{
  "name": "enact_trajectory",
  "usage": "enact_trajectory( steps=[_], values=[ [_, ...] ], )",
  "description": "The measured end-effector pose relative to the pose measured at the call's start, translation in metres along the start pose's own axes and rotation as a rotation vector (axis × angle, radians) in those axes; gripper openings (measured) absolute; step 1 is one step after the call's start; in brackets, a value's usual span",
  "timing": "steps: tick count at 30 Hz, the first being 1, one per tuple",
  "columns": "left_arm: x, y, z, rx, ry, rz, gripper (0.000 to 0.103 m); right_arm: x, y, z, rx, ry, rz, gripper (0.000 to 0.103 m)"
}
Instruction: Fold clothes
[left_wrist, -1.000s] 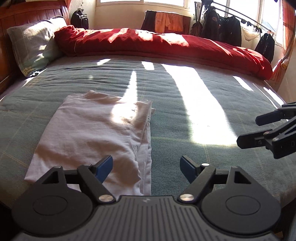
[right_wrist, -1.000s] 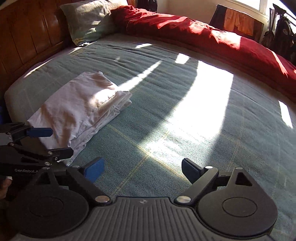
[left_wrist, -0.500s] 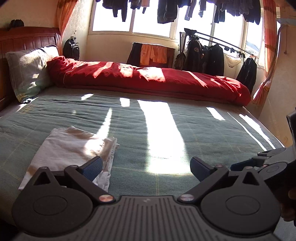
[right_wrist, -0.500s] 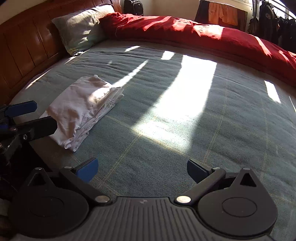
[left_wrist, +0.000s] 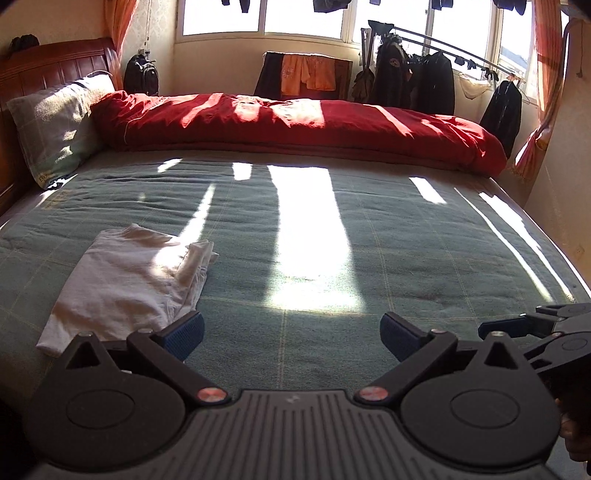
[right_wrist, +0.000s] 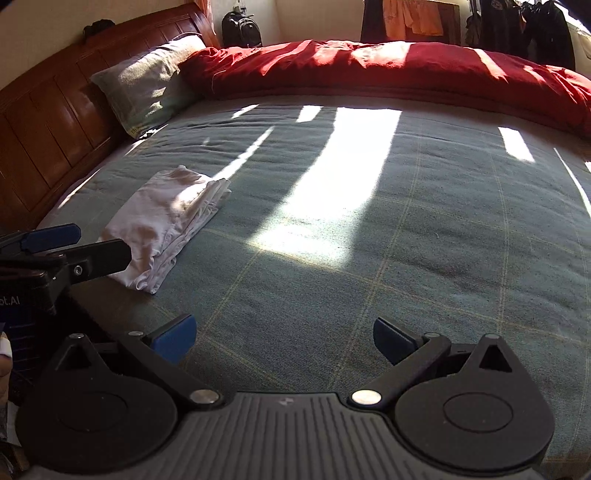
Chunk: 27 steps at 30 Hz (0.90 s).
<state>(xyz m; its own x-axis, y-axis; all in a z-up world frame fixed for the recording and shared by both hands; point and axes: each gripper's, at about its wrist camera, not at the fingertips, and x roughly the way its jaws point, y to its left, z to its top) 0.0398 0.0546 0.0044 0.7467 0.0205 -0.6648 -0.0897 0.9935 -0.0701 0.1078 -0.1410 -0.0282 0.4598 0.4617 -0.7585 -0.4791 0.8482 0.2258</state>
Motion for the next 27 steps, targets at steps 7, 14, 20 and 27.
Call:
enact_trajectory(
  steps=[7,14,20,27],
  values=[
    [0.008,-0.007,-0.004,-0.098,0.077,-0.018,0.101,-0.014,-0.001,-0.012,-0.033,-0.028,-0.026,0.103],
    [0.015,-0.006,-0.003,-0.079,0.117,-0.014,0.101,-0.014,-0.003,-0.012,-0.029,-0.025,-0.05,0.103],
    [0.02,-0.002,-0.001,-0.077,0.149,0.01,0.101,-0.011,0.001,-0.011,-0.037,-0.016,-0.063,0.103],
    [0.023,-0.002,-0.001,-0.057,0.174,0.03,0.101,-0.006,0.004,-0.012,-0.038,-0.004,-0.086,0.103]
  ],
)
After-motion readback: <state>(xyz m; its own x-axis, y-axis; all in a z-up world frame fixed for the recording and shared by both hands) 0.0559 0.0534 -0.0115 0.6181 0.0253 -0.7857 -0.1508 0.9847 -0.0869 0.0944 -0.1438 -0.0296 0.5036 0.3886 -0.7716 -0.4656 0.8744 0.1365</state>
